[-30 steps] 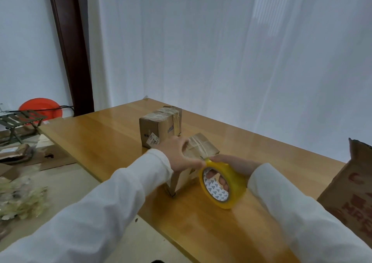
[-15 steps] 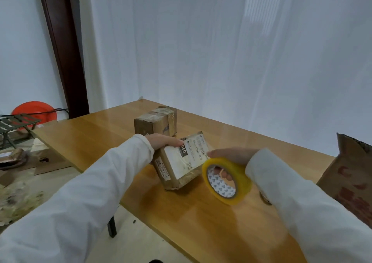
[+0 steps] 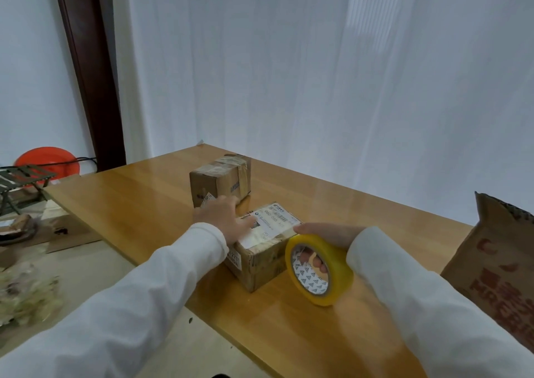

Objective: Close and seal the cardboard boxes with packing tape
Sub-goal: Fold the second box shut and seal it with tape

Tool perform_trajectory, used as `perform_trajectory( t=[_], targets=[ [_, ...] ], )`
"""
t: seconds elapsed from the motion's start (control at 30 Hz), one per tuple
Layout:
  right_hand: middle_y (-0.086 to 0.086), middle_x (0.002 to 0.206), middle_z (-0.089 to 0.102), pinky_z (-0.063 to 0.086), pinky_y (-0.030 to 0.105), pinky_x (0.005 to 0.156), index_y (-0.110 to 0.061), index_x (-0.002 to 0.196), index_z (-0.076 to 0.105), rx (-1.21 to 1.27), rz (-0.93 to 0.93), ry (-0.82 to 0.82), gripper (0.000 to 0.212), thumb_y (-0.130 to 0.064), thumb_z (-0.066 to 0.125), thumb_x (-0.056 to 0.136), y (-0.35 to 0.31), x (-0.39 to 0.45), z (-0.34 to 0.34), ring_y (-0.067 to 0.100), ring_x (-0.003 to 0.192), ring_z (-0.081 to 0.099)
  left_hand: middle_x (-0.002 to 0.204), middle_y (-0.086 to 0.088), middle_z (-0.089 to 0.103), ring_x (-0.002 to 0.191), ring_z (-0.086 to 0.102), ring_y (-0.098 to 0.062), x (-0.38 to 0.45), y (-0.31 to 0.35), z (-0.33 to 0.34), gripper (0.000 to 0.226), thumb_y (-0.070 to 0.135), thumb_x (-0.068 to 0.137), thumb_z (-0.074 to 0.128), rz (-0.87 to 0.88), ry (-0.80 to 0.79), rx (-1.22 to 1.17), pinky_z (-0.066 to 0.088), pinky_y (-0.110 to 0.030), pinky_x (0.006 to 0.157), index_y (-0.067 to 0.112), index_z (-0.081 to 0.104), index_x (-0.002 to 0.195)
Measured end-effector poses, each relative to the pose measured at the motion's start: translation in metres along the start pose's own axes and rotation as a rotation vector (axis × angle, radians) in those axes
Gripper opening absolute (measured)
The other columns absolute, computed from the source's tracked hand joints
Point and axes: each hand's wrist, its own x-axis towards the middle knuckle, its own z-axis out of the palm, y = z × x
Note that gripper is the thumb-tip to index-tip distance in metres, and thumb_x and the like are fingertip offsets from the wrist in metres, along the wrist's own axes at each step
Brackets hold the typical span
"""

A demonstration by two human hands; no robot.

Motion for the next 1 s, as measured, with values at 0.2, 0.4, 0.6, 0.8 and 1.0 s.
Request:
perform_trajectory(
  t=[0.2, 0.4, 0.6, 0.8, 1.0],
  targets=[
    [0.005, 0.055, 0.060, 0.052, 0.022, 0.050, -0.008, 0.084, 0.065, 0.100, -0.056, -0.040, 0.049, -0.055, 0.053, 0.088, 0.011, -0.002, 0.000, 0.014, 0.046, 0.056, 0.153, 0.000, 0.026, 0.135, 0.031, -0.025, -0.013, 0.015, 0.005, 0.104, 0.078, 0.065, 0.056, 0.202, -0.279, 0.191, 0.034, -0.047, 0.107, 0.027, 0.018, 0.148],
    [0.015, 0.073, 0.070, 0.056, 0.030, 0.057, 0.002, 0.103, 0.060, 0.399, -0.355, -0.175, 0.065, -0.030, 0.071, 0.048, 0.025, -0.011, -0.034, 0.022, 0.061, 0.068, 0.140, -0.001, 0.045, 0.121, 0.049, -0.022, 0.006, 0.017, -0.019, 0.087, 0.061, 0.074, 0.067, 0.059, -0.395, -0.122, 0.042, -0.032, 0.099, 0.026, 0.030, 0.144],
    [0.012, 0.064, 0.067, 0.055, 0.027, 0.054, 0.001, 0.091, 0.060, 0.261, -0.281, -0.095, 0.026, -0.023, 0.050, 0.087, -0.005, -0.038, -0.042, 0.019, 0.053, 0.065, 0.115, 0.002, 0.061, 0.103, 0.060, -0.018, 0.012, 0.016, -0.024, 0.073, 0.066, 0.065, 0.069, -0.028, -0.485, -0.311, 0.047, -0.034, 0.094, 0.020, 0.054, 0.119],
    [0.004, 0.047, 0.049, 0.039, 0.018, 0.043, -0.006, 0.072, 0.054, -0.086, -0.038, 0.052, 0.038, -0.029, 0.042, 0.099, 0.005, -0.023, -0.007, 0.011, 0.040, 0.042, 0.094, -0.007, 0.069, 0.085, 0.066, -0.023, 0.010, 0.014, -0.020, 0.053, 0.054, 0.076, 0.067, -0.145, -0.533, -0.565, 0.052, -0.032, 0.075, 0.011, 0.063, 0.106],
    [0.006, 0.053, 0.056, 0.046, 0.019, 0.045, -0.003, 0.077, 0.060, 0.041, -0.115, 0.113, 0.039, -0.035, 0.047, 0.096, -0.008, -0.005, 0.001, 0.014, 0.043, 0.049, 0.098, -0.003, 0.062, 0.084, 0.056, -0.018, -0.001, 0.002, -0.026, 0.046, 0.058, 0.087, 0.052, -0.330, -0.502, -0.684, 0.047, -0.034, 0.076, 0.015, 0.050, 0.105]
  ],
)
